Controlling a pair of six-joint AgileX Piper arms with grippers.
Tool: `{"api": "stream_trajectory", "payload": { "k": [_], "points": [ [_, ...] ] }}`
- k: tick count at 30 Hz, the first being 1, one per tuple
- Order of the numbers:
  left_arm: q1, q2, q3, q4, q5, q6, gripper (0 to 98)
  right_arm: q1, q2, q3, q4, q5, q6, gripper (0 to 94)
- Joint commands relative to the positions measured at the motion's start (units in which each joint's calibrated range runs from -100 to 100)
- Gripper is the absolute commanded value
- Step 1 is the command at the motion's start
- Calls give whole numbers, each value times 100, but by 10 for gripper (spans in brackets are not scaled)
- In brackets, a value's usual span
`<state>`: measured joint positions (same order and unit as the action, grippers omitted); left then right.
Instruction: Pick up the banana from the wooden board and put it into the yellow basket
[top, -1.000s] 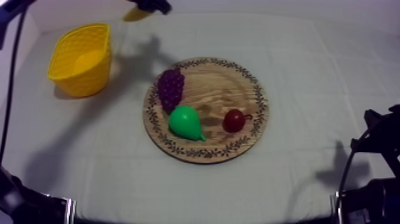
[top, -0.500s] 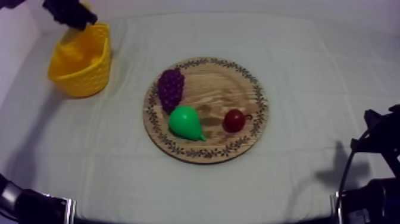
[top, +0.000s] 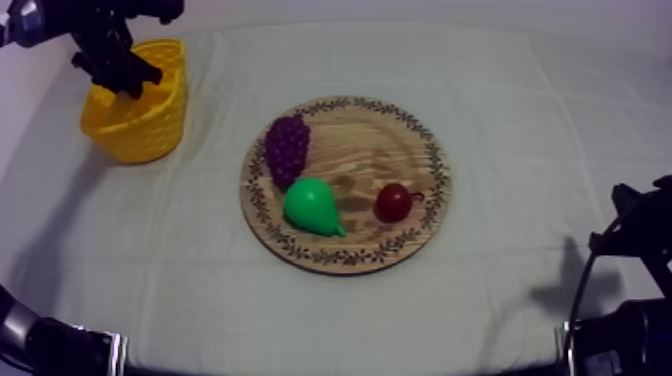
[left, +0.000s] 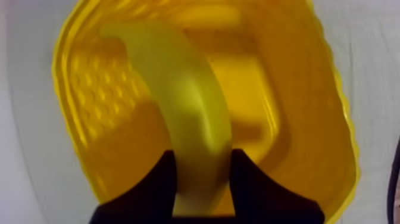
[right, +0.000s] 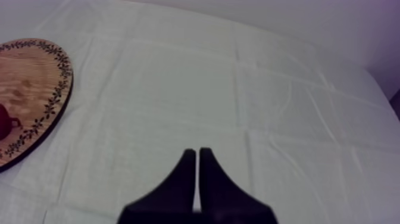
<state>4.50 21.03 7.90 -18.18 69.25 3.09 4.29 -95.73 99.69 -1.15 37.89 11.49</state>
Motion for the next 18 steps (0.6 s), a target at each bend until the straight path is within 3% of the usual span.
{"api": "stream_trajectory", "payload": {
  "k": [1, 18],
  "points": [
    [-22, 41, 11, 23, -74, 22, 321, 0, -2, -3, 1, 1, 2, 3],
    [-203, 785, -484, 312, -736, -100, 343, 0, -2, -3, 1, 1, 2, 3]
  ]
}}
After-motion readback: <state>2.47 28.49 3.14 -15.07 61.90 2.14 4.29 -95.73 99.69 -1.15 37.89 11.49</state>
